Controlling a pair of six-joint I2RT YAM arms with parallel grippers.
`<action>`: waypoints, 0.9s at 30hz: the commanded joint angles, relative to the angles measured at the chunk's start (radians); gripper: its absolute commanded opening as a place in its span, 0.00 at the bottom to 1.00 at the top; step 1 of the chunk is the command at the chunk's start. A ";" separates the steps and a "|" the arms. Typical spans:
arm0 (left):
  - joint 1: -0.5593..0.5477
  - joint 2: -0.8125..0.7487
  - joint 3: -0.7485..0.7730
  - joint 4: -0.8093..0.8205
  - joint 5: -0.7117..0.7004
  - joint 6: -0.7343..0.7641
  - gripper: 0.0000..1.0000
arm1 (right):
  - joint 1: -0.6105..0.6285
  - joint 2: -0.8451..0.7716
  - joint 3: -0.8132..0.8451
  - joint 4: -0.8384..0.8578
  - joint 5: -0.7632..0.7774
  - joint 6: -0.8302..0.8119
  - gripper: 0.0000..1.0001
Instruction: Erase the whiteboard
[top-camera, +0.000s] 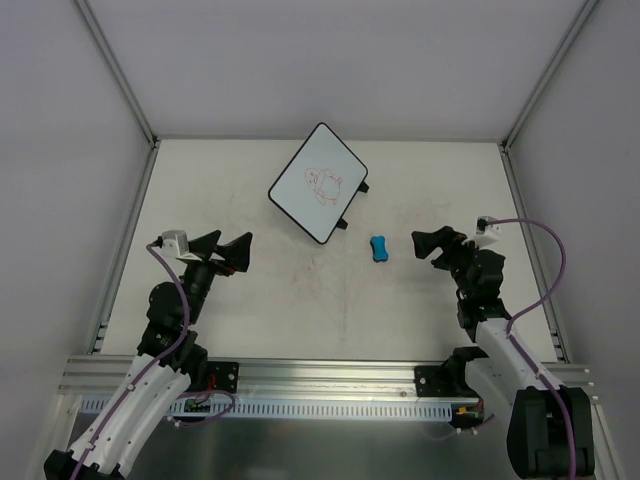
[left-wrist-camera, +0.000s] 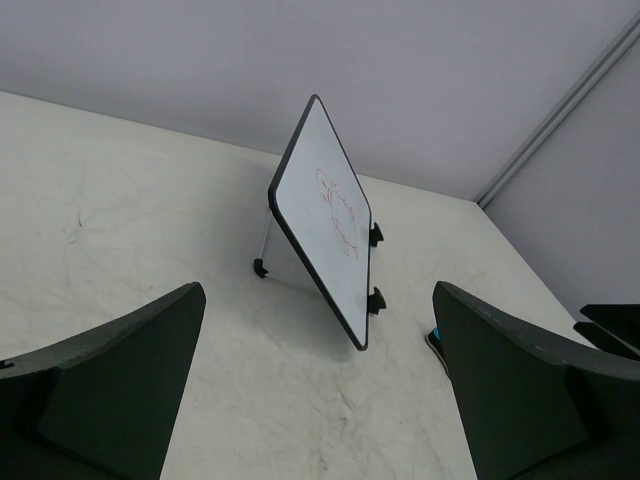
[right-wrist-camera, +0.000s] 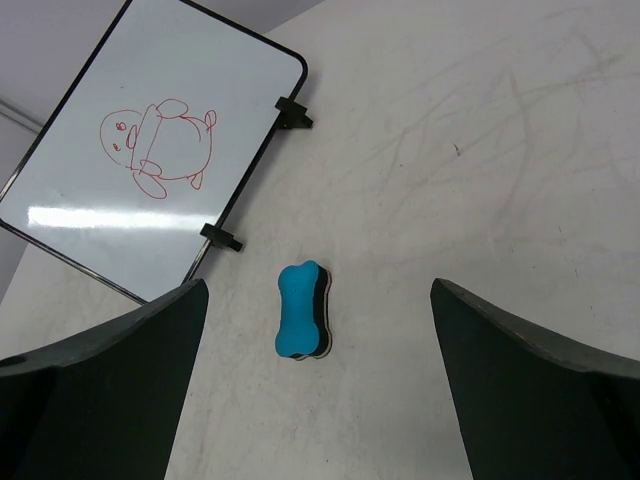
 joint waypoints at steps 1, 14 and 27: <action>-0.009 -0.011 0.002 0.036 -0.019 0.017 0.99 | 0.008 0.003 0.047 0.057 0.007 -0.023 0.99; -0.009 -0.008 -0.003 0.033 -0.037 0.019 0.99 | 0.101 0.085 0.180 -0.136 0.080 -0.067 0.99; -0.007 0.015 0.005 0.030 -0.025 0.023 0.99 | 0.367 0.535 0.632 -0.612 0.323 -0.245 0.96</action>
